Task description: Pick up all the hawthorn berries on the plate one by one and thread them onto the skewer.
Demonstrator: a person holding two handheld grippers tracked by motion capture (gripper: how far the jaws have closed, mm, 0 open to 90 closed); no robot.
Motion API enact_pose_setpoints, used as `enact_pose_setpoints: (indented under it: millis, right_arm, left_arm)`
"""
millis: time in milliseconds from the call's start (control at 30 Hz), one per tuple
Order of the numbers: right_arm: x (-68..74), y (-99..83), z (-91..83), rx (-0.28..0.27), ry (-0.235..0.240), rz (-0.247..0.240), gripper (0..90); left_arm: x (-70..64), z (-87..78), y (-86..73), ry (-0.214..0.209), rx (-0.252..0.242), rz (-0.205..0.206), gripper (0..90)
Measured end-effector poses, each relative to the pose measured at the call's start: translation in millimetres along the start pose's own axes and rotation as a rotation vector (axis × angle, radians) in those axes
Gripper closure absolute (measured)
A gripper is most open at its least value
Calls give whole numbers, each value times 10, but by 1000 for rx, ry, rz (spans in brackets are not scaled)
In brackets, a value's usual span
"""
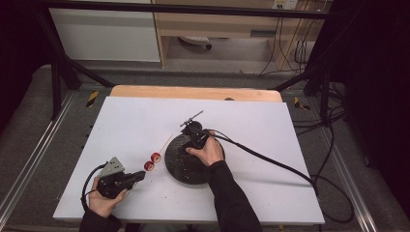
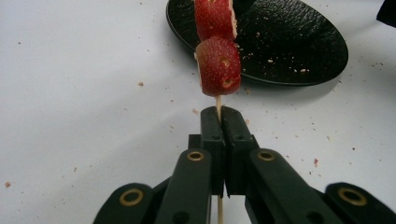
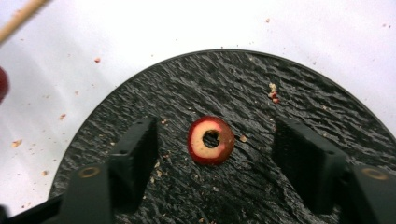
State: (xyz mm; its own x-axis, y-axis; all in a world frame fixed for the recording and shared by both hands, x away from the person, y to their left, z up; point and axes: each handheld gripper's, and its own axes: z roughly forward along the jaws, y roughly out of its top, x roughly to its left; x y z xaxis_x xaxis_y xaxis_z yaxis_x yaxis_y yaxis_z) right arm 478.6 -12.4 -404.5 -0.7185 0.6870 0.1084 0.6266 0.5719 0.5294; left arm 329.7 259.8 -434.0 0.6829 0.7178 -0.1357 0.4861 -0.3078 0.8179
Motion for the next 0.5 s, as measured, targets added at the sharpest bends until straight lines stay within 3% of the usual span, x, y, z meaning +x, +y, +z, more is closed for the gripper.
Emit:
enact_pose_setpoints:
  millis: [500]
  right_arm:
    - [-42, 8, 97, 35, 33, 58, 546]
  left_arm:
    - [-4, 11, 1, -2, 3, 1, 883]
